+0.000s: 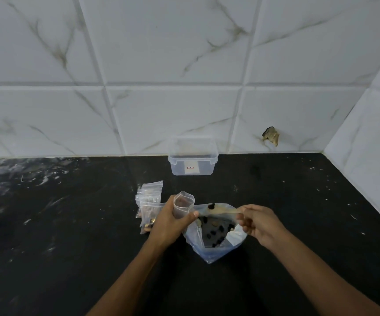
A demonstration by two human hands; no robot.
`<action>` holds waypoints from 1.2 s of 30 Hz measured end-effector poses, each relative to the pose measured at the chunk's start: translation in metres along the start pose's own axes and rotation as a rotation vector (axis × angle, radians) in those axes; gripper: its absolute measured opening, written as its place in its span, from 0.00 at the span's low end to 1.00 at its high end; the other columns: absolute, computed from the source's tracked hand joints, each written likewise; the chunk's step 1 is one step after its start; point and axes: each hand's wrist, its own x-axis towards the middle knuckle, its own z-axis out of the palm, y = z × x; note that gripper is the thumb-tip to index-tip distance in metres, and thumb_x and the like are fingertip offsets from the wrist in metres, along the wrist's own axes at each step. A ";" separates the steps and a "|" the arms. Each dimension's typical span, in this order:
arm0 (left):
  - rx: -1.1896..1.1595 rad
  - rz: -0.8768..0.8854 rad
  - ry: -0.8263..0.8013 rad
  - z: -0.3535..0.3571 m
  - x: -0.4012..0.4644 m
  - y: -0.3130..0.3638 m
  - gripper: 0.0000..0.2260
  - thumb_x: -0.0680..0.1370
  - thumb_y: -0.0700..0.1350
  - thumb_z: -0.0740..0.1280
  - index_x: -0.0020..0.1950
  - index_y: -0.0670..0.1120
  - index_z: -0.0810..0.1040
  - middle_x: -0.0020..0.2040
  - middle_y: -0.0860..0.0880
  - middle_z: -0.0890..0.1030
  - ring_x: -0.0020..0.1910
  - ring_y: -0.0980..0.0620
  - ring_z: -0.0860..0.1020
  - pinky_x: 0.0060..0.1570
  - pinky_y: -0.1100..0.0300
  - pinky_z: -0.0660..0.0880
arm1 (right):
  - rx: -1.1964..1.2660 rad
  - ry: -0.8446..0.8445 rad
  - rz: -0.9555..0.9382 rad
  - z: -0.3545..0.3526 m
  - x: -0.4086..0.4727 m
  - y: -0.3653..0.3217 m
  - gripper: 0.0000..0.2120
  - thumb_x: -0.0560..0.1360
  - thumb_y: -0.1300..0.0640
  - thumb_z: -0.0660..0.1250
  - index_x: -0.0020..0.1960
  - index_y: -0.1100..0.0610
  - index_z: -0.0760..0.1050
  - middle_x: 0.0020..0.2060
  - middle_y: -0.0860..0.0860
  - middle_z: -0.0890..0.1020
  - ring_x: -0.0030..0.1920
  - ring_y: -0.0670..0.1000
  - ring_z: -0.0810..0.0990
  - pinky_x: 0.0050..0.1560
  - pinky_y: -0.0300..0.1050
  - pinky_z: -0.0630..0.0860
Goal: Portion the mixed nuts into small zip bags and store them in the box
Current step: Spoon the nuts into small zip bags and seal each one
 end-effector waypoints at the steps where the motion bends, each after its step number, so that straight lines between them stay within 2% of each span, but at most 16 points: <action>1: 0.023 0.015 0.010 0.000 0.000 0.003 0.19 0.73 0.54 0.75 0.61 0.56 0.73 0.55 0.58 0.81 0.54 0.62 0.79 0.50 0.65 0.76 | 0.004 -0.007 -0.028 -0.001 -0.004 -0.007 0.09 0.80 0.65 0.61 0.53 0.63 0.79 0.40 0.58 0.82 0.35 0.49 0.77 0.35 0.42 0.75; 4: 0.071 0.041 0.022 0.004 0.001 0.009 0.20 0.73 0.54 0.75 0.61 0.57 0.71 0.54 0.59 0.79 0.53 0.63 0.78 0.47 0.67 0.75 | -0.008 -0.034 -0.142 -0.003 -0.022 -0.031 0.08 0.80 0.62 0.62 0.52 0.60 0.80 0.40 0.57 0.83 0.34 0.49 0.78 0.35 0.42 0.75; 8: 0.105 0.056 0.010 0.011 0.007 0.010 0.22 0.71 0.56 0.76 0.61 0.59 0.71 0.55 0.58 0.79 0.55 0.60 0.79 0.53 0.59 0.79 | -0.213 -0.045 -0.403 0.006 -0.050 -0.052 0.08 0.80 0.60 0.62 0.51 0.56 0.80 0.42 0.55 0.84 0.34 0.49 0.80 0.33 0.40 0.77; 12: 0.115 0.060 -0.015 0.019 0.011 0.011 0.24 0.71 0.57 0.76 0.62 0.58 0.71 0.56 0.56 0.80 0.55 0.58 0.79 0.53 0.56 0.80 | -0.676 0.063 -1.013 0.019 -0.062 -0.043 0.07 0.79 0.62 0.63 0.49 0.55 0.79 0.38 0.48 0.82 0.32 0.45 0.80 0.33 0.38 0.78; 14: 0.086 0.074 -0.020 0.023 0.011 0.010 0.25 0.70 0.57 0.76 0.63 0.57 0.71 0.56 0.55 0.81 0.54 0.56 0.81 0.52 0.53 0.81 | -0.918 0.063 -1.318 0.024 -0.060 -0.034 0.04 0.77 0.62 0.65 0.47 0.58 0.79 0.36 0.50 0.81 0.33 0.46 0.79 0.34 0.42 0.79; 15: 0.076 0.077 -0.014 0.024 0.011 0.010 0.25 0.69 0.57 0.77 0.62 0.57 0.71 0.55 0.54 0.81 0.53 0.55 0.81 0.52 0.52 0.81 | -1.039 0.058 -1.427 0.025 -0.059 -0.030 0.03 0.74 0.61 0.68 0.46 0.58 0.79 0.36 0.51 0.80 0.32 0.48 0.79 0.33 0.40 0.78; 17: 0.056 0.084 -0.009 0.026 0.010 0.010 0.24 0.68 0.57 0.77 0.60 0.57 0.72 0.53 0.53 0.82 0.52 0.54 0.82 0.51 0.52 0.82 | -1.218 0.062 -1.523 0.027 -0.057 -0.023 0.09 0.68 0.60 0.73 0.48 0.57 0.80 0.36 0.51 0.80 0.31 0.47 0.78 0.32 0.33 0.74; 19: 0.047 0.083 -0.015 0.026 0.010 0.012 0.25 0.68 0.56 0.77 0.61 0.55 0.72 0.54 0.53 0.82 0.53 0.55 0.82 0.52 0.52 0.81 | -1.263 0.052 -1.542 0.027 -0.055 -0.019 0.12 0.67 0.60 0.75 0.50 0.58 0.80 0.37 0.51 0.81 0.31 0.46 0.79 0.31 0.35 0.76; 21: 0.040 0.076 -0.014 0.024 0.010 0.011 0.26 0.68 0.56 0.77 0.62 0.55 0.72 0.55 0.54 0.81 0.54 0.55 0.81 0.53 0.50 0.82 | -1.235 0.097 -1.572 0.027 -0.058 -0.021 0.08 0.72 0.59 0.68 0.50 0.58 0.80 0.37 0.51 0.81 0.32 0.47 0.79 0.31 0.36 0.78; 23: 0.051 0.062 -0.006 0.022 0.010 0.011 0.26 0.69 0.56 0.77 0.62 0.55 0.72 0.56 0.54 0.81 0.54 0.56 0.81 0.52 0.51 0.81 | -1.079 0.153 -1.527 0.025 -0.058 -0.027 0.11 0.76 0.58 0.60 0.49 0.59 0.80 0.38 0.52 0.81 0.33 0.48 0.80 0.32 0.41 0.80; 24: 0.065 0.056 0.003 0.021 0.009 0.011 0.25 0.70 0.56 0.77 0.62 0.54 0.71 0.56 0.54 0.80 0.53 0.57 0.80 0.52 0.54 0.81 | -0.974 0.185 -1.462 0.023 -0.057 -0.031 0.10 0.77 0.59 0.60 0.49 0.59 0.80 0.38 0.52 0.81 0.33 0.48 0.79 0.32 0.42 0.79; 26: 0.081 0.049 0.033 0.017 0.006 0.008 0.23 0.71 0.54 0.76 0.62 0.53 0.72 0.55 0.55 0.80 0.53 0.59 0.79 0.51 0.59 0.79 | -0.832 0.236 -1.291 0.015 -0.047 -0.033 0.06 0.78 0.61 0.63 0.50 0.58 0.80 0.36 0.49 0.80 0.33 0.44 0.77 0.33 0.37 0.75; 28: 0.054 0.048 0.057 0.014 0.003 0.002 0.21 0.71 0.53 0.76 0.60 0.54 0.73 0.54 0.55 0.81 0.52 0.60 0.80 0.51 0.61 0.79 | -0.868 0.244 -1.074 0.005 -0.027 -0.025 0.06 0.78 0.62 0.65 0.45 0.55 0.79 0.32 0.46 0.79 0.30 0.41 0.75 0.31 0.37 0.73; 31: 0.021 0.033 0.064 0.011 -0.001 -0.007 0.20 0.71 0.55 0.76 0.59 0.55 0.74 0.53 0.56 0.81 0.52 0.60 0.81 0.49 0.62 0.79 | -0.956 0.206 -0.761 -0.005 0.006 0.008 0.09 0.79 0.61 0.63 0.40 0.54 0.76 0.30 0.48 0.78 0.29 0.44 0.78 0.32 0.44 0.78; 33: 0.006 0.030 0.063 0.010 -0.002 -0.012 0.20 0.71 0.55 0.76 0.59 0.54 0.75 0.53 0.55 0.82 0.53 0.60 0.81 0.51 0.60 0.79 | -0.956 0.222 -0.670 -0.004 0.019 0.028 0.10 0.78 0.61 0.62 0.38 0.55 0.75 0.30 0.49 0.78 0.30 0.46 0.78 0.33 0.48 0.79; 36: -0.010 0.008 0.021 0.012 -0.002 -0.015 0.19 0.73 0.52 0.75 0.61 0.53 0.74 0.54 0.55 0.81 0.53 0.60 0.81 0.48 0.63 0.79 | -0.897 0.259 -0.629 0.007 0.028 0.041 0.11 0.79 0.61 0.61 0.38 0.56 0.74 0.30 0.50 0.78 0.31 0.48 0.79 0.34 0.53 0.79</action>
